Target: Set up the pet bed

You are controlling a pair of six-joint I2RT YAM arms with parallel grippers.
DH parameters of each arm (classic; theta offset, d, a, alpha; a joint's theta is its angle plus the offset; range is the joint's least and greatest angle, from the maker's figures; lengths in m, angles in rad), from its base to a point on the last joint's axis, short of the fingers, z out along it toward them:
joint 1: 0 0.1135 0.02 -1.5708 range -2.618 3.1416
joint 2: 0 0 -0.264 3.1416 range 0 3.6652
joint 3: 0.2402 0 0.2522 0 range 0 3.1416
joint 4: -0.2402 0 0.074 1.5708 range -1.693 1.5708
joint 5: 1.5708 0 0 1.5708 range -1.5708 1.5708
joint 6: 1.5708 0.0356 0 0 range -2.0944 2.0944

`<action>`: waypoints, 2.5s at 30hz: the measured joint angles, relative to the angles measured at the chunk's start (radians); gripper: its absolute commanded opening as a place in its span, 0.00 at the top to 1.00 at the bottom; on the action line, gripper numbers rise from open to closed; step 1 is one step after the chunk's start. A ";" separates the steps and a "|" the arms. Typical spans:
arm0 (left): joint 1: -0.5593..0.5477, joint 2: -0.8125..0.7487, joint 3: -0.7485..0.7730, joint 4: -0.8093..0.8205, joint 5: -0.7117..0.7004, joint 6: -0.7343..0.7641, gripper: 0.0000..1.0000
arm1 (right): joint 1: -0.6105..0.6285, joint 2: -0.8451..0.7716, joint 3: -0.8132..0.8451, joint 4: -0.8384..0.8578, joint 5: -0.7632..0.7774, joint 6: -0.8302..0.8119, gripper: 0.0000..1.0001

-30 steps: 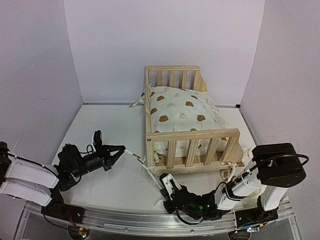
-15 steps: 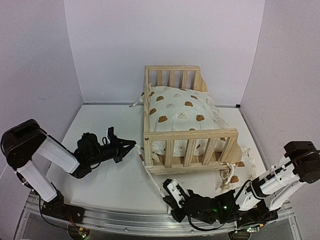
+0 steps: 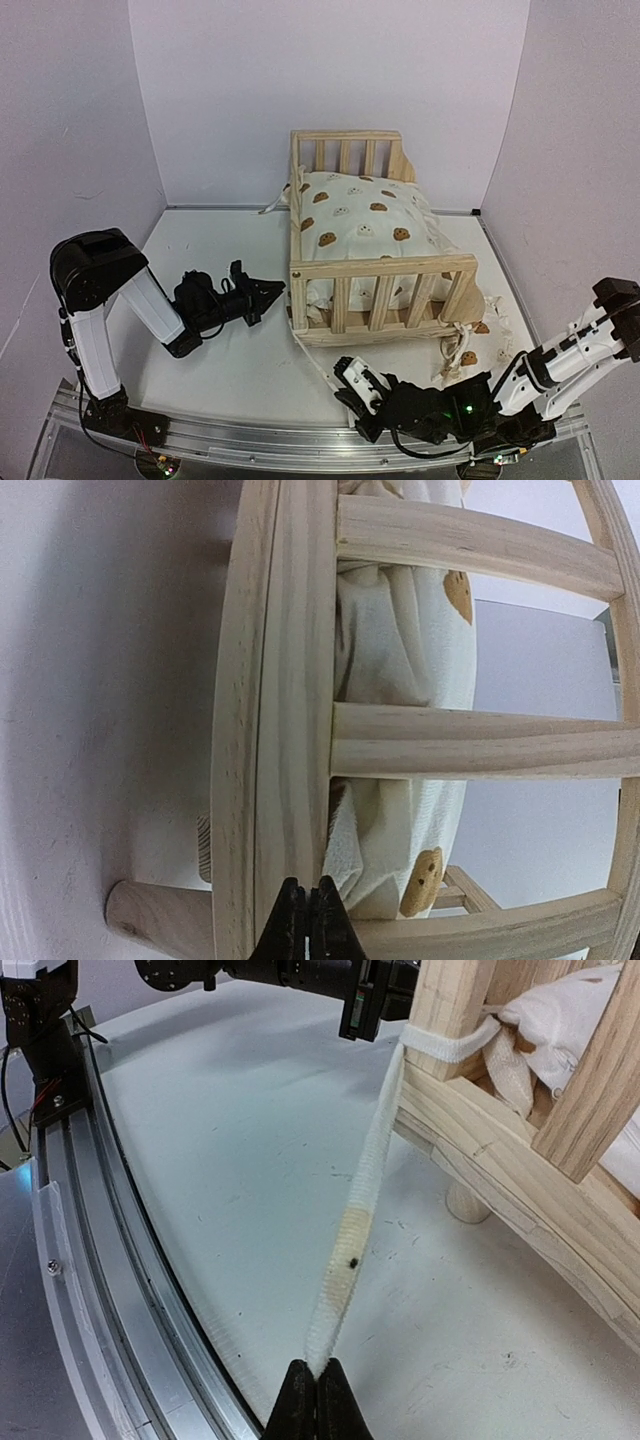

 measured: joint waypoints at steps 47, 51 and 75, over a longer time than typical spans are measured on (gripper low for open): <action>0.124 -0.568 -0.130 -0.533 -0.169 0.456 0.19 | -0.057 -0.228 0.700 -0.929 0.187 -0.065 0.02; 0.124 -0.718 -0.035 -0.719 -0.095 0.596 0.19 | -0.356 -0.219 0.852 -0.989 0.129 -0.134 0.02; 0.124 -0.799 0.322 -1.262 0.124 0.948 0.19 | -1.318 -0.071 0.790 -1.213 -0.741 0.089 0.25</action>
